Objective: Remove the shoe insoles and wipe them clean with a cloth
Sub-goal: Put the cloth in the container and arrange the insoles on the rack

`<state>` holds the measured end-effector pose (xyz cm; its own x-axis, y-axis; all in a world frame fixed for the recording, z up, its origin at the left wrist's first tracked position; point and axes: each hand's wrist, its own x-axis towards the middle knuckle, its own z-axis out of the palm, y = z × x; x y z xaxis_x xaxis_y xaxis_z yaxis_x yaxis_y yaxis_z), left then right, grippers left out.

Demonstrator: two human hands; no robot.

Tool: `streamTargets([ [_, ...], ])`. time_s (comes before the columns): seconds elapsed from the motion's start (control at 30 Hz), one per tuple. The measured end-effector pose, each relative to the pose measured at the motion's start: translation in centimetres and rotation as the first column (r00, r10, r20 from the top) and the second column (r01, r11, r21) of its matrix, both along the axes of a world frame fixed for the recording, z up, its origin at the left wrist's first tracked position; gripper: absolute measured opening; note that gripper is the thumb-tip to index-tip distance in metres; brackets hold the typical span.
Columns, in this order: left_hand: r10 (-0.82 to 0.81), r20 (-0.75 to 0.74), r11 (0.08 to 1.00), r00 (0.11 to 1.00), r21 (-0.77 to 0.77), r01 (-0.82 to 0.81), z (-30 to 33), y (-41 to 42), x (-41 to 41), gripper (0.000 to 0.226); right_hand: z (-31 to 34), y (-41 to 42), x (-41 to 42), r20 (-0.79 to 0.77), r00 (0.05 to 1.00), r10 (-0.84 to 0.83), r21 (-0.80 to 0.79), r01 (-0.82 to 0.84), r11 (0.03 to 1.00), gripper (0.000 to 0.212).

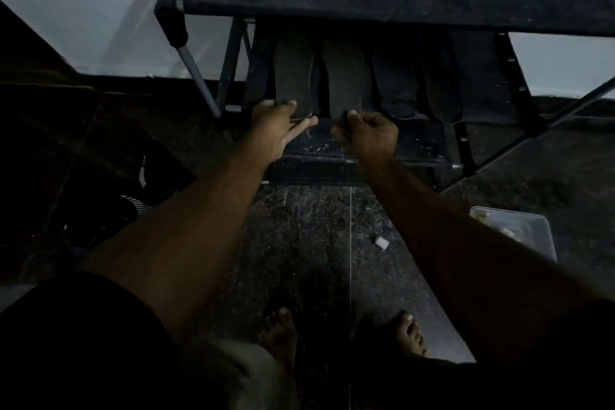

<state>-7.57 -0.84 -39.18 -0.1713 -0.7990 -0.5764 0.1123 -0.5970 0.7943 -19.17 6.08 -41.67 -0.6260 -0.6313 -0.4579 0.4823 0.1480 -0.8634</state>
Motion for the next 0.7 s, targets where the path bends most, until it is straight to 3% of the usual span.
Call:
streamTargets([
  [0.47,0.146,-0.059,0.987,0.988,-0.051,-0.149,-2.7,1.2,1.2,0.010,-1.9,0.4,0.1,0.001,1.000,-0.014,-0.025,0.014,1.000,0.013],
  [0.7,0.141,-0.053,0.989,0.989,-0.045,-0.144,-2.0,0.3,0.4,0.030,-2.4,-0.7,-0.5,-0.033,0.999,-0.037,-0.023,0.036,0.999,0.022],
])
